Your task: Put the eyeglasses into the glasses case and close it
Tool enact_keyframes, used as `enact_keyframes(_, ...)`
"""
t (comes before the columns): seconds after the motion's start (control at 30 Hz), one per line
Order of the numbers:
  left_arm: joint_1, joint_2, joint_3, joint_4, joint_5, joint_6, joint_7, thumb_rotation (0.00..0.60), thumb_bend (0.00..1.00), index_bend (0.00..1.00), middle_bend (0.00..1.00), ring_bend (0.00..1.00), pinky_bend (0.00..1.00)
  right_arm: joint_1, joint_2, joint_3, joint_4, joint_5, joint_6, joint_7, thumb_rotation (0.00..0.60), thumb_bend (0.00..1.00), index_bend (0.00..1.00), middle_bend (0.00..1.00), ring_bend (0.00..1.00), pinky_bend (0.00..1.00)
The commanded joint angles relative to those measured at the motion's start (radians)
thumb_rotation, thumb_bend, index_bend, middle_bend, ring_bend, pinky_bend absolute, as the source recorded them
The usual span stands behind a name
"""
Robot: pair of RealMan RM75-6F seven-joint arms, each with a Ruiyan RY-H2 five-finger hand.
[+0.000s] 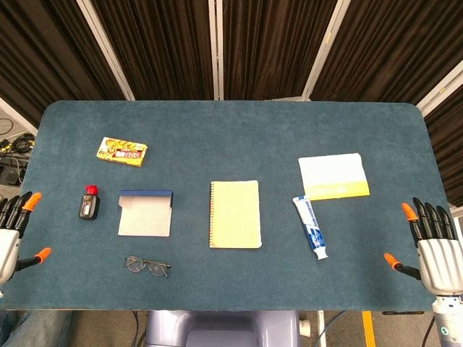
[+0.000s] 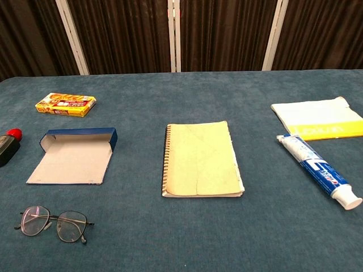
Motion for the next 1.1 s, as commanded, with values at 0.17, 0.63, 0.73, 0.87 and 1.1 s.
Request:
enact_keyframes(0.17,-0.001,-0.003,0.004,0.004,0.005,-0.006,-0.001,0.6,0.0,0.0,0.0,0.0,0.0,-0.001,-0.004,0.002,0.003,0.003,0.001,-0.004,0.6,0.0,0.0,0.0,0.0,0.0)
enact_keyframes(0.63,-0.115,-0.1,0.068,-0.105,0.025,-0.274,0.149,0.6,0.27,0.41,0.0,0.0,0.0,0.005,0.0,-0.004,-0.01,-0.005,-0.015,0.012,0.6,0.0,0.0,0.0,0.0,0.0)
enact_keyframes(0.73,-0.143,-0.173,0.066,-0.119,-0.019,-0.341,0.249,0.6,0.37,0.44,0.0,0.0,0.0,0.011,0.0,-0.005,-0.003,0.002,-0.033,0.027,0.6,0.0,0.0,0.0,0.0,0.0)
enact_keyframes(0.87,-0.153,-0.233,0.058,-0.118,-0.064,-0.361,0.332,0.6,0.41,0.45,0.0,0.0,0.0,0.016,0.002,-0.004,0.002,0.009,-0.045,0.045,0.6,0.0,0.0,0.0,0.0,0.0)
enact_keyframes(1.1,-0.172,-0.309,0.061,-0.096,-0.105,-0.392,0.383,0.6,0.42,0.47,0.0,0.0,0.0,0.018,0.006,-0.008,-0.001,0.007,-0.053,0.058,0.6,0.0,0.0,0.0,0.0,0.0)
